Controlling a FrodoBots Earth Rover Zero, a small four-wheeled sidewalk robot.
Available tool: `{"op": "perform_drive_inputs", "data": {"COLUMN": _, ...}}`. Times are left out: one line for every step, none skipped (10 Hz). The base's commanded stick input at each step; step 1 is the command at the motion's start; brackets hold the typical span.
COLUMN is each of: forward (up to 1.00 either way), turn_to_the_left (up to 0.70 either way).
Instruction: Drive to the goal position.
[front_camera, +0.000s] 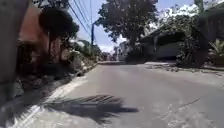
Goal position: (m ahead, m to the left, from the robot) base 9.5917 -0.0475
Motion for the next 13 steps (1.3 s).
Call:
{"op": "perform_drive_inputs", "data": {"forward": 0.88, "turn_to_the_left": -0.01}}
{"op": "perform_drive_inputs", "data": {"forward": 0.88, "turn_to_the_left": -0.01}}
{"op": "perform_drive_inputs", "data": {"forward": 0.88, "turn_to_the_left": -0.01}}
{"op": "perform_drive_inputs", "data": {"forward": 0.88, "turn_to_the_left": -0.01}}
{"op": "perform_drive_inputs", "data": {"forward": 0.88, "turn_to_the_left": -0.01}}
{"op": "perform_drive_inputs", "data": {"forward": 0.88, "turn_to_the_left": -0.01}}
{"op": "perform_drive_inputs", "data": {"forward": 0.88, "turn_to_the_left": -0.01}}
{"op": "perform_drive_inputs", "data": {"forward": 0.88, "turn_to_the_left": -0.01}}
{"op": "perform_drive_inputs", "data": {"forward": 0.88, "turn_to_the_left": -0.01}}
{"op": "perform_drive_inputs", "data": {"forward": 0.88, "turn_to_the_left": -0.01}}
{"op": "perform_drive_inputs", "data": {"forward": 0.88, "turn_to_the_left": -0.01}}
{"op": "perform_drive_inputs", "data": {"forward": 0.88, "turn_to_the_left": -0.01}}
{"op": "perform_drive_inputs", "data": {"forward": 0.88, "turn_to_the_left": -0.01}}
